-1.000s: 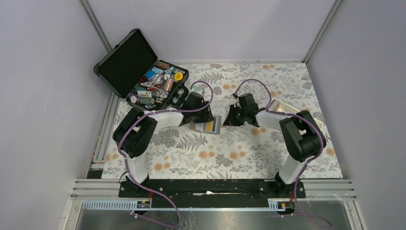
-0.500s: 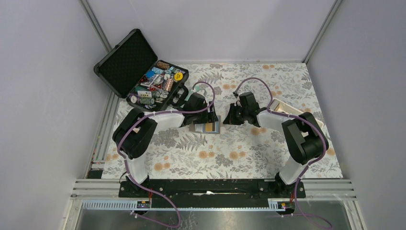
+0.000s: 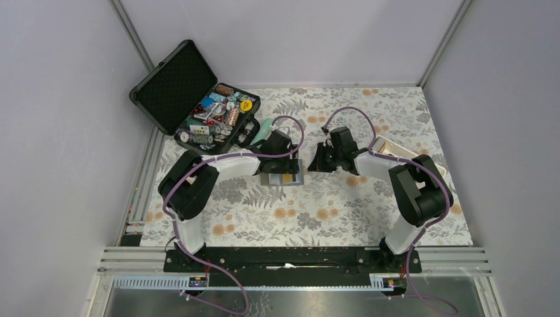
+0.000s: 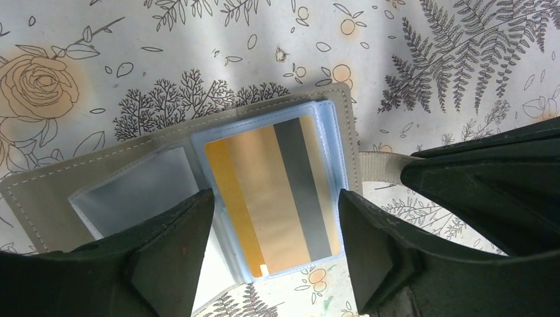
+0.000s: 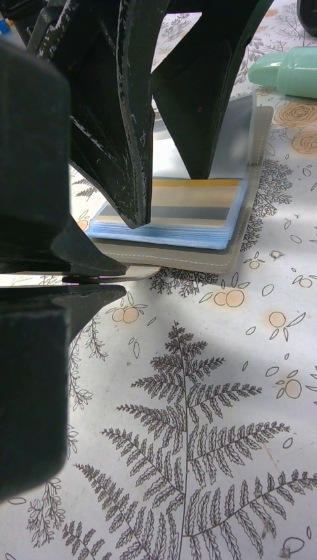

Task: Put the credit cards into the card holder
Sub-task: Insert the credit card into the card holder.

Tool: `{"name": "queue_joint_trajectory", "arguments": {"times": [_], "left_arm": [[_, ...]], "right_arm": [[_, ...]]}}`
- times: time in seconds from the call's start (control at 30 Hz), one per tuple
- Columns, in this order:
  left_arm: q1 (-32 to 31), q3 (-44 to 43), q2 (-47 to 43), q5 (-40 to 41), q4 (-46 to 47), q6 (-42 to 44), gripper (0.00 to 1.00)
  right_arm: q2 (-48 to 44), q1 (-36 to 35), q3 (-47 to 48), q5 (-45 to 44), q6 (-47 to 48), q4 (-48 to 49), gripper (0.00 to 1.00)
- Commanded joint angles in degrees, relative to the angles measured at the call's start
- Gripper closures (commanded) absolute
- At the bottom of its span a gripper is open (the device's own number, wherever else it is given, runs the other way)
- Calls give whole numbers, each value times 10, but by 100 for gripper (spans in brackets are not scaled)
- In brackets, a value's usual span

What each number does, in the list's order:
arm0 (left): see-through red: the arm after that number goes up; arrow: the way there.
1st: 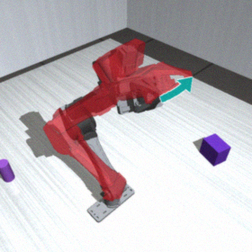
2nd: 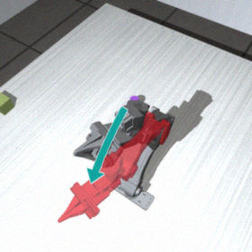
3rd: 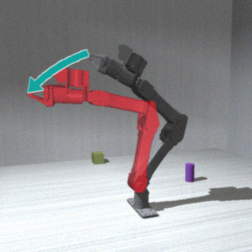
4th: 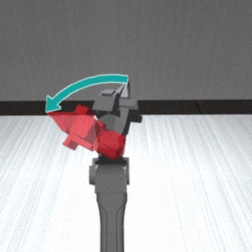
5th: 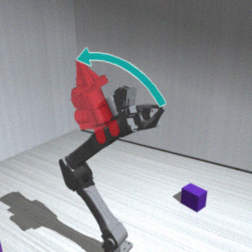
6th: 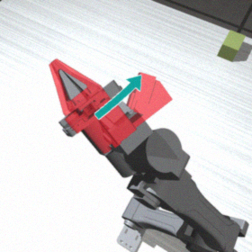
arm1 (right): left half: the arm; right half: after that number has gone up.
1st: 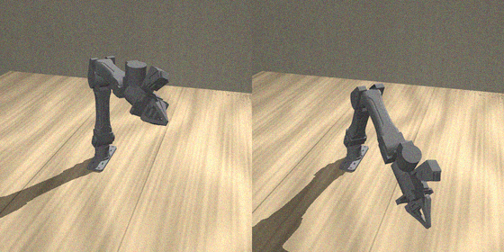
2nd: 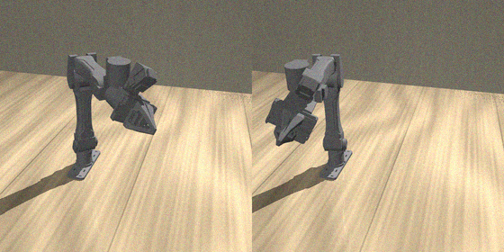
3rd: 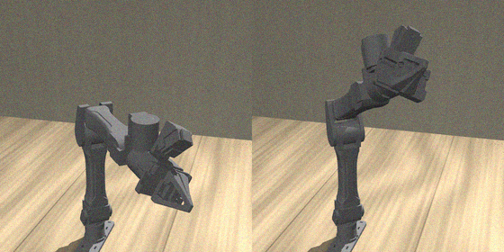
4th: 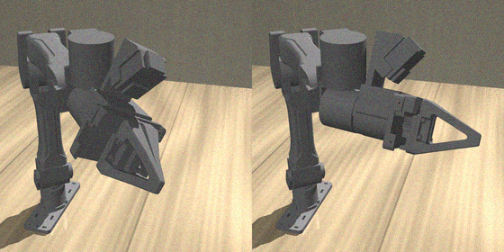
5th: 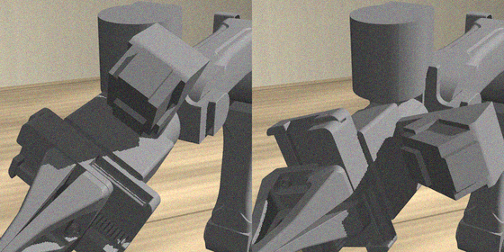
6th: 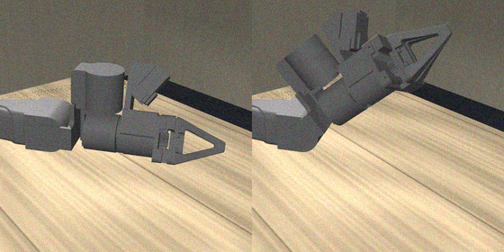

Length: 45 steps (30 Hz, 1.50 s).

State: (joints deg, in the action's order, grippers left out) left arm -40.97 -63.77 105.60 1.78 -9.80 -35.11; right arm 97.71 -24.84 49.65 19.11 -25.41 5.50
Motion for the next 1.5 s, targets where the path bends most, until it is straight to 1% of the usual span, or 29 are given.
{"name": "queue_joint_trajectory", "arguments": {"times": [0.0, 0.3, 0.53, 0.63, 0.77, 1.0, 1.47], "left_arm": [[-1, -15, 10, 21, -21, 6, 28], [-1, -26, 28, 11, -24, 2, 27], [-1, -25, 35, 14, -28, -1, 32], [-2, -26, 37, 15, -29, -1, 32], [-2, -30, 44, 8, -31, 0, 29], [-2, -43, 62, 8, -43, 7, 29], [-3, -55, 83, 16, -62, 10, 42]], "right_arm": [[-19, 1, 0, 1, -1, 8, 100], [-19, 1, -1, -4, 3, 8, 100], [-20, 1, -1, -7, 4, 8, 100], [-22, 1, -1, -7, 4, 8, 100], [-21, 1, 0, -7, 5, 7, 100], [-19, 1, 4, -5, 4, 7, 100], [-17, 1, 4, -6, 5, 7, 100]]}}
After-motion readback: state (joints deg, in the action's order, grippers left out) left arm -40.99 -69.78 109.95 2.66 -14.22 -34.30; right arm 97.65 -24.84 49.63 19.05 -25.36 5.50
